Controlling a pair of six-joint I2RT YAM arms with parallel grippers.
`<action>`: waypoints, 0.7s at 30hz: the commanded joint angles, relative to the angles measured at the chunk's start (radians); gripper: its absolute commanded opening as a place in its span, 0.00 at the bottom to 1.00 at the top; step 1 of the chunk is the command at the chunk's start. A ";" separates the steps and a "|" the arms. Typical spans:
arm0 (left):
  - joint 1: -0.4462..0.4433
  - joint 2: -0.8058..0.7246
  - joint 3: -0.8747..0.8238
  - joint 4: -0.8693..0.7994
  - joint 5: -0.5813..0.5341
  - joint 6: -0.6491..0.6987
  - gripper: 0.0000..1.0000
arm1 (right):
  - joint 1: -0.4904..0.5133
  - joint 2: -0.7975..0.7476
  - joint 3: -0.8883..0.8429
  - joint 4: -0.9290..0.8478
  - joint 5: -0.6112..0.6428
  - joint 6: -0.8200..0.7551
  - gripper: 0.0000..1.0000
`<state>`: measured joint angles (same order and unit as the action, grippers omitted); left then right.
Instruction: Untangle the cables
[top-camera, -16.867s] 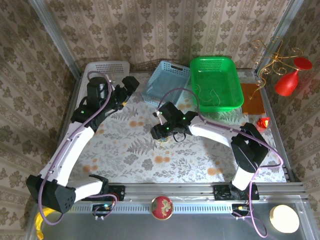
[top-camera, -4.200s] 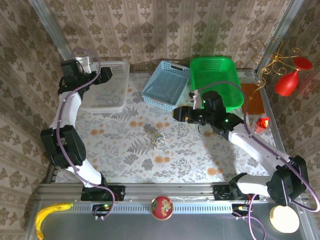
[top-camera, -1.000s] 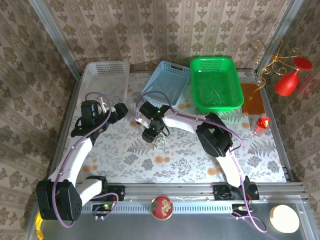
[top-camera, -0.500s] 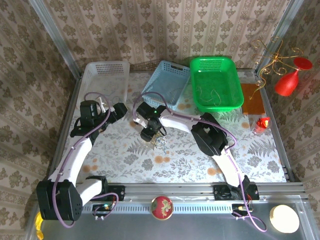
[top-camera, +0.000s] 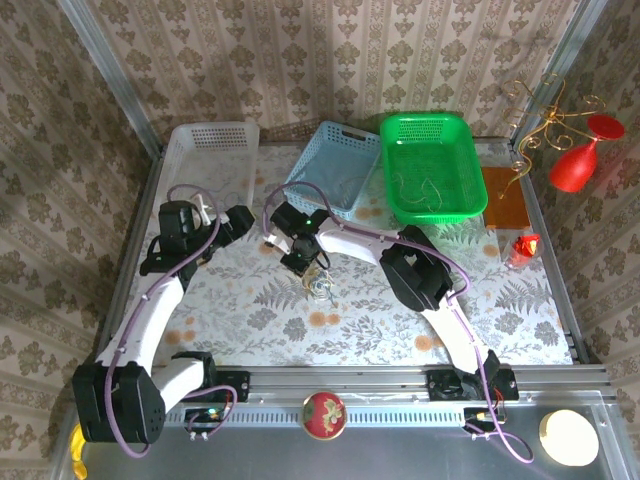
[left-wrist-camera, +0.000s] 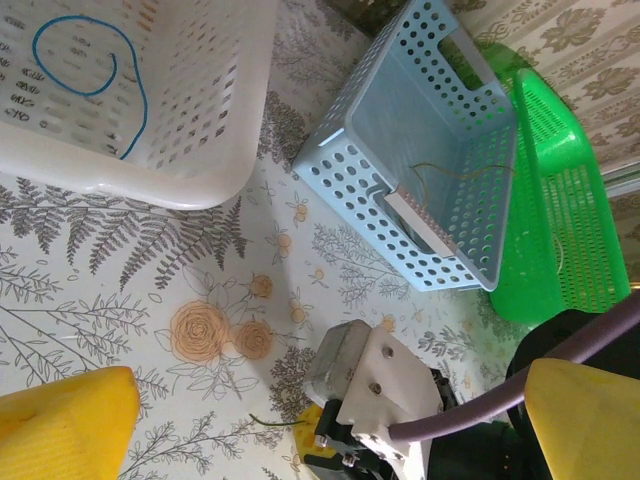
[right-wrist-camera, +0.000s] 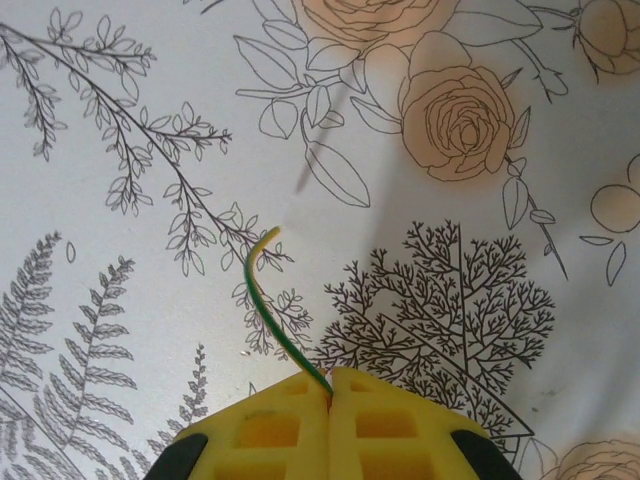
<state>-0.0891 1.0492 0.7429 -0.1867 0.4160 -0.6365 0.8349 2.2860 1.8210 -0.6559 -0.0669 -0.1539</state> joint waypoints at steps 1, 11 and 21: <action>0.008 -0.032 -0.009 0.003 0.024 0.003 1.00 | -0.010 -0.066 0.024 -0.010 -0.044 0.018 0.00; -0.017 -0.079 -0.118 0.085 0.070 0.020 1.00 | -0.088 -0.263 -0.085 0.113 -0.170 0.228 0.00; -0.182 -0.060 -0.267 0.297 0.017 0.050 1.00 | -0.191 -0.471 -0.351 0.390 -0.298 0.538 0.00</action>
<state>-0.2352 0.9802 0.4992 0.0036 0.4530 -0.6247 0.6426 1.8622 1.5162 -0.3603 -0.3046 0.2607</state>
